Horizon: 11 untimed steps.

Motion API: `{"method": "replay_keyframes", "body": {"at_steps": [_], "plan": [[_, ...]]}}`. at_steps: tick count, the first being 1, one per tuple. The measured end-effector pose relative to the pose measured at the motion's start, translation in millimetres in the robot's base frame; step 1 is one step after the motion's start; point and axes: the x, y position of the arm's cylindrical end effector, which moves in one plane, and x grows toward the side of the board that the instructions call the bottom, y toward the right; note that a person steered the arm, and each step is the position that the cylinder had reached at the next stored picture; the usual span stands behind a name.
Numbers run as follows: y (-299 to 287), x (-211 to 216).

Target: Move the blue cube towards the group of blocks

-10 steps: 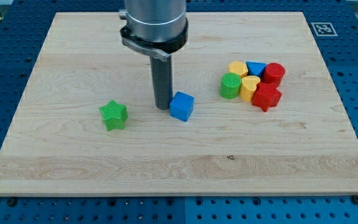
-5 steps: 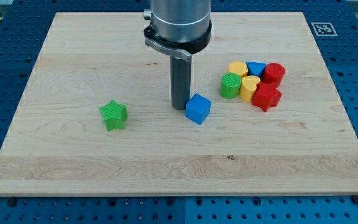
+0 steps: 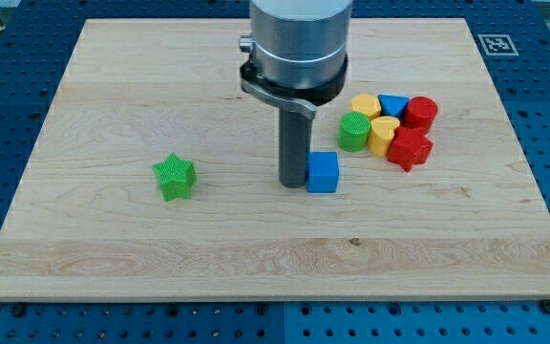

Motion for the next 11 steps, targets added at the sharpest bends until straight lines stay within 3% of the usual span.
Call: {"method": "replay_keyframes", "body": {"at_steps": [4, 11], "plan": [[67.6, 0.0], [85.6, 0.0]]}}
